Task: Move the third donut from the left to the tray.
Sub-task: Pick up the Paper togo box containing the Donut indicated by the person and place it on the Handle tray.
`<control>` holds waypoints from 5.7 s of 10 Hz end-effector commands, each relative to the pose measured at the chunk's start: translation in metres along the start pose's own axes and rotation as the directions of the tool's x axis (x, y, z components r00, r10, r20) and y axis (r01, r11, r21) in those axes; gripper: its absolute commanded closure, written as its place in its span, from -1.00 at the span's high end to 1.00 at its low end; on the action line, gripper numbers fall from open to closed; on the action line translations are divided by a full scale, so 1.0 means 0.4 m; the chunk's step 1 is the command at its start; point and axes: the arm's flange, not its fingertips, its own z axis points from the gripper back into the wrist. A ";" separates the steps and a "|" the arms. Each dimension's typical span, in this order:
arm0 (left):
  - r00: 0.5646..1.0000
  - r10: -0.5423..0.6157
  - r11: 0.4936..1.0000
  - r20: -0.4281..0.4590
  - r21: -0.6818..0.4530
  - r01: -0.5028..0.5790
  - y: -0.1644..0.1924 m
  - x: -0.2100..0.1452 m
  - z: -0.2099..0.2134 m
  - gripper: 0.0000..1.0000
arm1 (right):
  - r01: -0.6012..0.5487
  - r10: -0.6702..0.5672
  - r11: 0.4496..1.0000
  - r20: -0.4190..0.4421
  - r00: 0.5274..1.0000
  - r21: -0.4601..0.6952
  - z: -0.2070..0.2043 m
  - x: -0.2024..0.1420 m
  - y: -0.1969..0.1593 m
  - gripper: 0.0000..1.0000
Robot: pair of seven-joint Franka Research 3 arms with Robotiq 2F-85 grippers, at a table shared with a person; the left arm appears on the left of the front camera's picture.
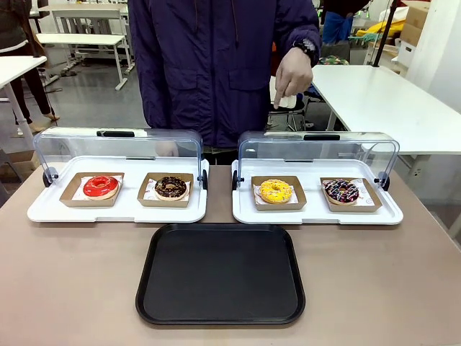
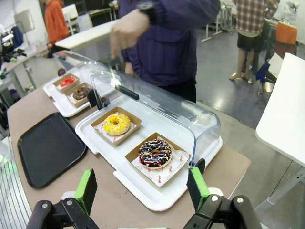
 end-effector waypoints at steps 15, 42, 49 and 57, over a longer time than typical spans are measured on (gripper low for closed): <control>1.000 -0.007 1.000 -0.006 -0.004 0.007 0.000 0.002 0.005 1.00 | -0.008 0.008 1.000 0.009 1.000 0.000 -0.001 0.005 0.001 1.00; 1.000 -0.007 1.000 -0.006 -0.004 0.007 0.000 0.002 0.005 1.00 | -0.378 0.589 0.807 -0.583 0.559 0.453 -0.756 0.264 0.357 1.00; 1.000 -0.007 1.000 -0.006 -0.004 0.007 0.000 0.002 0.005 1.00 | -0.439 0.668 0.739 -0.637 0.385 0.510 -0.945 0.127 0.393 1.00; 1.000 -0.007 1.000 -0.006 -0.004 0.007 0.000 0.002 0.005 1.00 | -0.511 0.682 0.704 -0.670 0.294 0.493 -1.059 0.013 0.391 1.00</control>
